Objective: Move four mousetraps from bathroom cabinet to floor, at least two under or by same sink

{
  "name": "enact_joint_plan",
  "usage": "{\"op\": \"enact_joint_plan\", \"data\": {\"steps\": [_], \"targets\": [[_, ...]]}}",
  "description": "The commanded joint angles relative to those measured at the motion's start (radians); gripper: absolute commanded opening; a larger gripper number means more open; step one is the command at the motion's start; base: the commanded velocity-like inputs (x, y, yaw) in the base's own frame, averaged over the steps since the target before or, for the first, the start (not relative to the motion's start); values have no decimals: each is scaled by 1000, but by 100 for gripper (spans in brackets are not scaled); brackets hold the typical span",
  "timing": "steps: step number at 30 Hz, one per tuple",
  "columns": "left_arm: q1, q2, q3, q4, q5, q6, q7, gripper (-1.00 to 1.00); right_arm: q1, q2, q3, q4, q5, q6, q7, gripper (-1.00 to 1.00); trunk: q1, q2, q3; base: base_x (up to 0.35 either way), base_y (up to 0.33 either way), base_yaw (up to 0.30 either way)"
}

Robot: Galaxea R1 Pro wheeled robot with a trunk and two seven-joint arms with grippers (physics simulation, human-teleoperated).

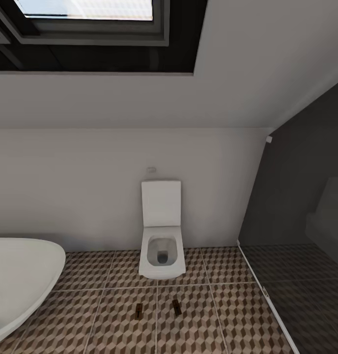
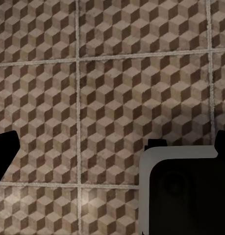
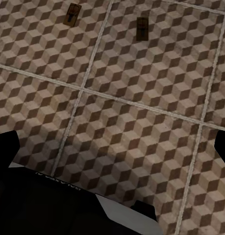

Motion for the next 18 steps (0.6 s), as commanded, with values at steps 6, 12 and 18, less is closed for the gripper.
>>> {"op": "enact_joint_plan", "data": {"steps": [6,12,18], "targets": [[-2,-1,-8,3,4,-5,1,100,-1,0,-3,1,6,-3,0,100,1,-2,-2,0,0,0],[-2,-1,-9,3,4,-5,1,100,-1,0,-3,1,6,-3,0,100,1,-2,-2,0,0,0],[-2,-1,-8,3,4,-5,1,100,-1,0,-3,1,6,-3,0,100,1,-2,-2,0,0,0]]}}
